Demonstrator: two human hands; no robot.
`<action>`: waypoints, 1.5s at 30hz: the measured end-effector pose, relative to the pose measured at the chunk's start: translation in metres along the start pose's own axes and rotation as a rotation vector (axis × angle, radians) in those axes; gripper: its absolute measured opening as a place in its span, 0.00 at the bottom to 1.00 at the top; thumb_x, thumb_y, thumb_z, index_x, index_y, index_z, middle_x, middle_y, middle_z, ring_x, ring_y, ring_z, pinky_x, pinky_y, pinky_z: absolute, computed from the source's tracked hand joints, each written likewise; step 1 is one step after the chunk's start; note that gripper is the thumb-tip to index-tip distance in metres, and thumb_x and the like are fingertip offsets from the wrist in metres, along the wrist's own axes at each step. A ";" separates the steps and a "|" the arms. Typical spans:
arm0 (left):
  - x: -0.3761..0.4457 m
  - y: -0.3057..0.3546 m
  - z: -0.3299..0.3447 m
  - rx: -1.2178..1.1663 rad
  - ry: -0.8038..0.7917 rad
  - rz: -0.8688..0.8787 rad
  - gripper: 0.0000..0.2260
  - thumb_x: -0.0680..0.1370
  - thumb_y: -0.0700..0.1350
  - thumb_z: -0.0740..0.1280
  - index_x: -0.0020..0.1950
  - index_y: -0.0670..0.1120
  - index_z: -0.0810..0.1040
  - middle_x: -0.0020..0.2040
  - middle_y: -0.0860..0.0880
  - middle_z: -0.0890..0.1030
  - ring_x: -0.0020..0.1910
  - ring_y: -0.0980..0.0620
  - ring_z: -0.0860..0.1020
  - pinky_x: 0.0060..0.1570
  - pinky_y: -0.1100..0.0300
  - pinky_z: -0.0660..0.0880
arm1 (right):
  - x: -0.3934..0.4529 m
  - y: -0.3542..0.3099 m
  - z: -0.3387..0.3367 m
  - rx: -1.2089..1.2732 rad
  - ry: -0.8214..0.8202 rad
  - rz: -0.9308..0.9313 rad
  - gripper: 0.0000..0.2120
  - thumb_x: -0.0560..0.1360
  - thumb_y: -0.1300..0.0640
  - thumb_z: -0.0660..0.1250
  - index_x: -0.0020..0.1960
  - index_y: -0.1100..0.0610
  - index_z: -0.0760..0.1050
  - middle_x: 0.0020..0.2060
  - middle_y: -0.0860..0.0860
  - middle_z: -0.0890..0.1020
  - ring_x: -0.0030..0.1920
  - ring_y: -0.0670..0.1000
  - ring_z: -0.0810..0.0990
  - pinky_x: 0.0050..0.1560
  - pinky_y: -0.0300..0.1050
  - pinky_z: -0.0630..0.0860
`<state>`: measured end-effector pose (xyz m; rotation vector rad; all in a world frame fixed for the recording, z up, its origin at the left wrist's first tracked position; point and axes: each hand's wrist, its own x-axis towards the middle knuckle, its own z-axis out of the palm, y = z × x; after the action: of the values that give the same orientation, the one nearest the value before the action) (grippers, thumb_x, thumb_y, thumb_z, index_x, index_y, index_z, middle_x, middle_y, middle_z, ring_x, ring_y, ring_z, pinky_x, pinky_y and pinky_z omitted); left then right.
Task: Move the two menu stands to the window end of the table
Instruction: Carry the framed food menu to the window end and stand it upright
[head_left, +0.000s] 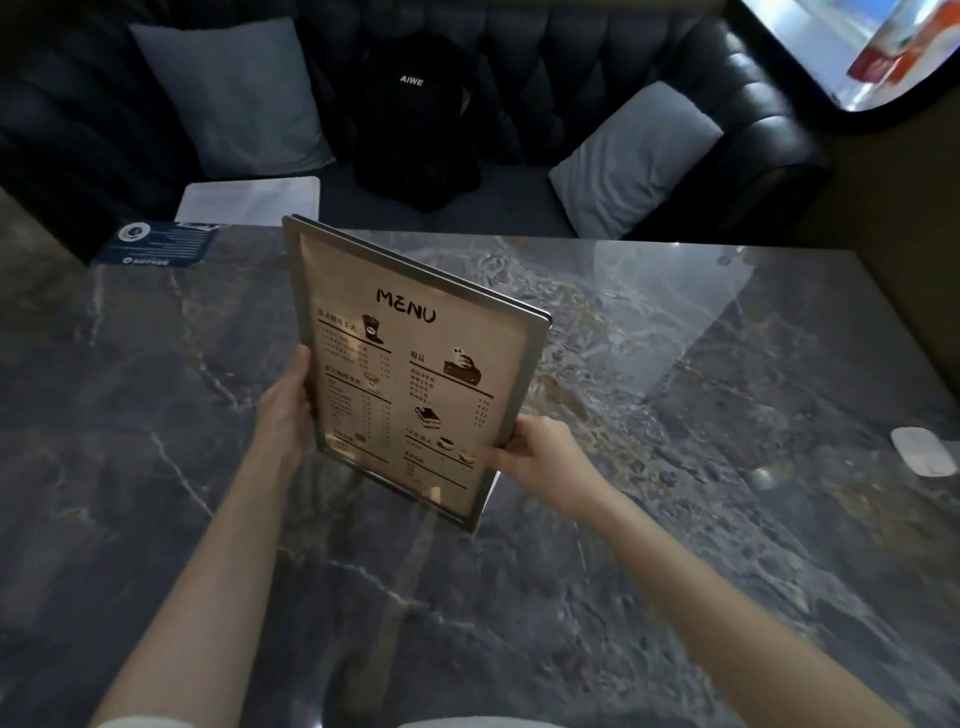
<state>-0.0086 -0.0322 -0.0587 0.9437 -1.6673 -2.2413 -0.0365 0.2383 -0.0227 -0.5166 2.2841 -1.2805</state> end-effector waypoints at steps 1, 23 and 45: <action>0.002 0.000 -0.001 -0.006 0.002 -0.006 0.29 0.55 0.68 0.73 0.46 0.50 0.82 0.47 0.52 0.86 0.49 0.55 0.83 0.46 0.59 0.76 | 0.000 0.000 0.000 -0.004 0.001 -0.006 0.11 0.73 0.60 0.68 0.55 0.58 0.78 0.51 0.52 0.84 0.50 0.47 0.82 0.54 0.39 0.77; -0.013 0.031 0.116 -0.079 -0.113 -0.009 0.21 0.70 0.58 0.67 0.54 0.44 0.79 0.52 0.47 0.83 0.52 0.52 0.81 0.52 0.55 0.77 | -0.023 0.011 -0.098 0.173 0.181 -0.040 0.13 0.69 0.67 0.70 0.54 0.61 0.77 0.51 0.53 0.84 0.48 0.45 0.82 0.50 0.39 0.80; -0.062 -0.026 0.465 0.100 -0.459 -0.091 0.32 0.64 0.64 0.68 0.57 0.42 0.79 0.53 0.45 0.83 0.47 0.49 0.83 0.38 0.59 0.79 | -0.145 0.125 -0.343 0.264 0.524 0.111 0.11 0.69 0.63 0.71 0.51 0.56 0.79 0.43 0.45 0.84 0.44 0.42 0.83 0.41 0.36 0.81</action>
<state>-0.2290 0.3754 0.0166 0.5574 -1.9665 -2.6038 -0.1237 0.6132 0.0567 0.0502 2.4392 -1.7861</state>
